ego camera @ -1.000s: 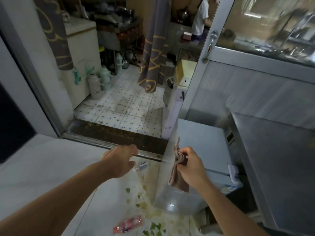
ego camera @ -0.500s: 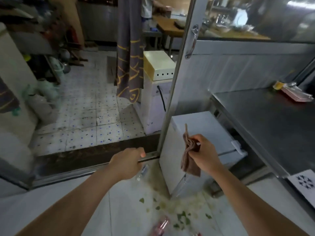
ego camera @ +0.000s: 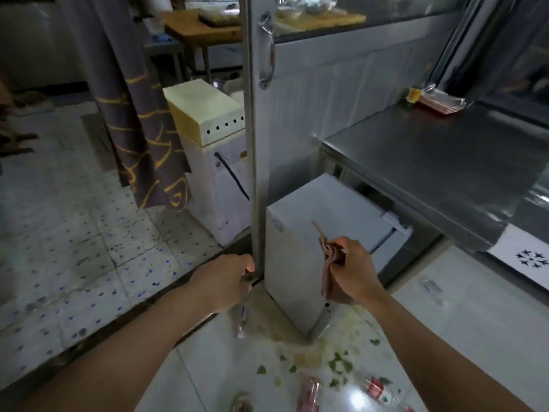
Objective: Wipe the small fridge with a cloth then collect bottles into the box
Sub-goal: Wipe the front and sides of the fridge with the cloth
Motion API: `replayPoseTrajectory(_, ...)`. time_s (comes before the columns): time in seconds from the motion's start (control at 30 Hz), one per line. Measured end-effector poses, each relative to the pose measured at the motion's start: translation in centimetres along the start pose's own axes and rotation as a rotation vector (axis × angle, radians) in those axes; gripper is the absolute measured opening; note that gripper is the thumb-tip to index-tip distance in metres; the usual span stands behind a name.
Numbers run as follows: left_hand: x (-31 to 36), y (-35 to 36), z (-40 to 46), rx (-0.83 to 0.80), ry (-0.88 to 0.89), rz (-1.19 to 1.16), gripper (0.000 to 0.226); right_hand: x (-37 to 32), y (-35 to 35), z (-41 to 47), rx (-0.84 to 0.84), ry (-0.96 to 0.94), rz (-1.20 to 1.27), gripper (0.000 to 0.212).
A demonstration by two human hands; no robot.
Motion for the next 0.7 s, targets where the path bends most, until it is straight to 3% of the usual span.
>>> replayPoseTrajectory(0.3, -3.3, -1.2, 10.1, -0.171, 0.160, 0.085, 0.030, -0.4, 4.6, 2.7, 0.087, 0.236, 0.043, 0.024)
replayPoseTrajectory(0.43, -3.2, 0.2, 14.6, -0.261, 0.288, 0.159, 0.032, 0.8, 5.3, 2.2, 0.144, 0.419, 0.052, 0.038)
replayPoseTrajectory(0.7, -3.6, 2.4, 21.7, -0.304, 0.614, 0.304, 0.042, -0.3, 8.4, -1.5, 0.417, 0.773, 0.052, 0.038)
Point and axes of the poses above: each hand's wrist, its own z-axis towards the middle knuckle, its own y-axis out of the palm, x = y × z, the point moved 1 cm from there along z, towards the middle knuckle, and after that the axes turned 7 degrees about -z, right-handed, at the moved point
